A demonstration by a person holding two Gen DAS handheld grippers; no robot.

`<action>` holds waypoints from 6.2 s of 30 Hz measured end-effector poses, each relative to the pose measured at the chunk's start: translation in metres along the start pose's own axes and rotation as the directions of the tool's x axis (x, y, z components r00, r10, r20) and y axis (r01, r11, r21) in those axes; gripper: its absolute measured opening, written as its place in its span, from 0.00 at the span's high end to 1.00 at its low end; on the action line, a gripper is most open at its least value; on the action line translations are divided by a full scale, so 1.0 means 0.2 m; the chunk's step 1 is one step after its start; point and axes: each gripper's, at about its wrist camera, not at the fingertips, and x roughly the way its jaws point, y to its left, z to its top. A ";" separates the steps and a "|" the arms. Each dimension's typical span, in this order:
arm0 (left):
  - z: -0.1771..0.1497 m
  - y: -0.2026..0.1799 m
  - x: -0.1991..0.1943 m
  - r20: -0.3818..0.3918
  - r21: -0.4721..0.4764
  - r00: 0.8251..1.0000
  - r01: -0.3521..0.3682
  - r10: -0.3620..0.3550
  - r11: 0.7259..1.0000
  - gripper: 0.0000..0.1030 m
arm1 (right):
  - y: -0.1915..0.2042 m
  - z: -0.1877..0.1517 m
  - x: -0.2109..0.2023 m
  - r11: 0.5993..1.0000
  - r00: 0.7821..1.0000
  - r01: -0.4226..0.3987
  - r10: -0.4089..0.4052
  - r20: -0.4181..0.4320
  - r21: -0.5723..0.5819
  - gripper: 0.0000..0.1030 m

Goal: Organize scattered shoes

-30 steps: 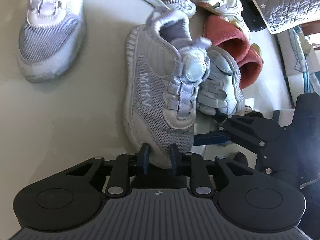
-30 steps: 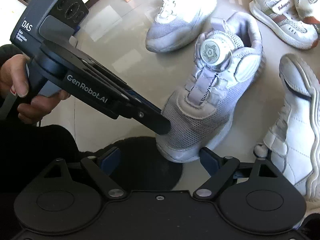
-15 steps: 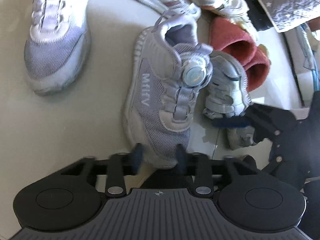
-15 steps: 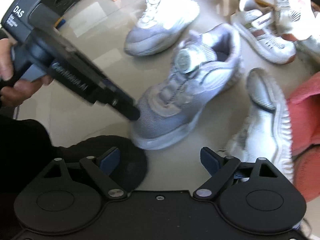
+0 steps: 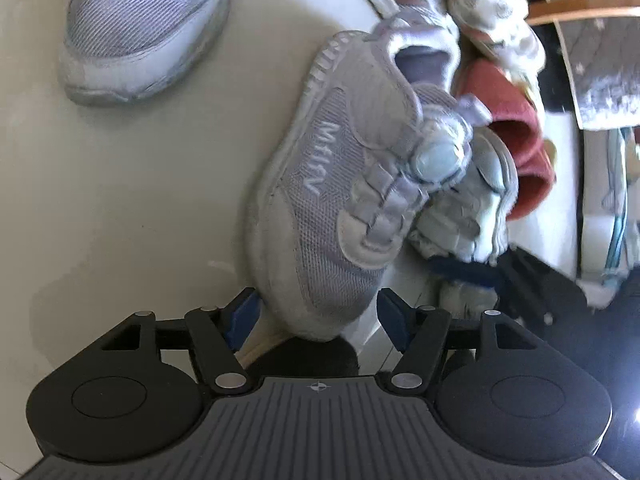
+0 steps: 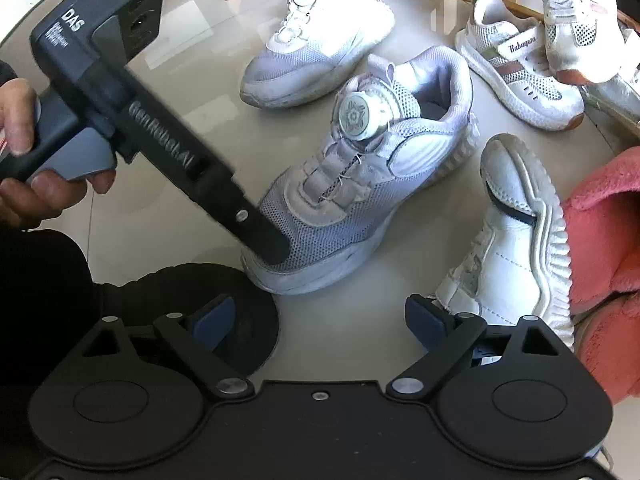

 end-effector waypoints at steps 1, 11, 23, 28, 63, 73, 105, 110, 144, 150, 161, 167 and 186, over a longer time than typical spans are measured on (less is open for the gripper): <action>0.00 0.01 0.01 0.001 -0.015 1.000 0.007 -0.007 1.000 0.36 | 0.00 0.00 0.00 1.000 1.000 -0.002 0.002 -0.001 0.002 0.08; -0.03 0.08 0.06 -0.025 -0.156 0.997 0.073 -0.078 0.985 0.40 | -0.01 0.00 -0.01 1.000 1.000 -0.008 0.008 -0.009 0.000 0.08; -0.04 0.10 0.05 0.001 -0.174 0.996 0.083 -0.084 0.981 0.57 | 0.01 0.00 0.01 1.000 1.000 -0.006 0.006 -0.014 -0.001 0.08; 0.00 0.10 -0.03 0.034 -0.101 0.999 0.005 -0.002 0.995 0.59 | 0.01 0.00 0.01 1.000 1.000 -0.007 0.007 -0.009 -0.003 0.08; 0.11 -0.14 -0.36 0.215 0.086 0.973 -0.101 0.080 0.991 0.49 | 0.03 -0.04 -0.02 1.000 1.000 -0.004 0.004 0.005 -0.007 0.05; 0.27 -0.41 -0.32 0.345 0.126 0.938 -0.091 0.043 0.988 0.36 | 0.03 -0.05 -0.01 1.000 1.000 -0.001 0.001 0.006 -0.006 0.05; 0.20 -0.29 -0.17 0.162 0.291 0.955 -0.287 0.248 0.913 0.51 | 0.02 -0.05 0.00 1.000 1.000 -0.014 0.014 0.016 -0.010 0.05; 0.14 -0.22 -0.23 0.126 0.366 0.953 -0.301 0.274 0.880 0.51 | 0.03 -0.01 -0.03 0.999 0.999 0.003 -0.001 0.040 -0.054 0.05; 0.09 -0.07 -0.33 0.094 0.408 0.961 -0.277 0.262 0.870 0.47 | 0.17 0.35 0.16 0.923 0.986 -0.167 0.163 -0.042 -0.347 0.31; 0.08 -0.03 -0.38 0.133 0.366 0.943 -0.333 0.305 0.869 0.49 | 0.19 0.37 0.16 0.922 0.973 -0.230 0.224 -0.055 -0.311 0.34; 0.00 0.04 -0.43 0.125 0.376 0.921 -0.388 0.369 0.841 0.48 | 0.29 0.37 0.21 0.884 0.930 -0.368 0.343 -0.132 -0.288 0.33; 0.00 0.03 -0.42 0.126 0.444 0.918 -0.390 0.375 0.806 0.50 | 0.36 0.36 0.23 0.867 0.923 -0.384 0.346 -0.170 -0.317 0.29; -0.01 0.16 -0.61 0.106 0.265 0.942 -0.336 0.319 0.904 0.53 | 0.43 0.37 0.18 0.869 0.907 -0.421 0.400 -0.130 -0.261 0.28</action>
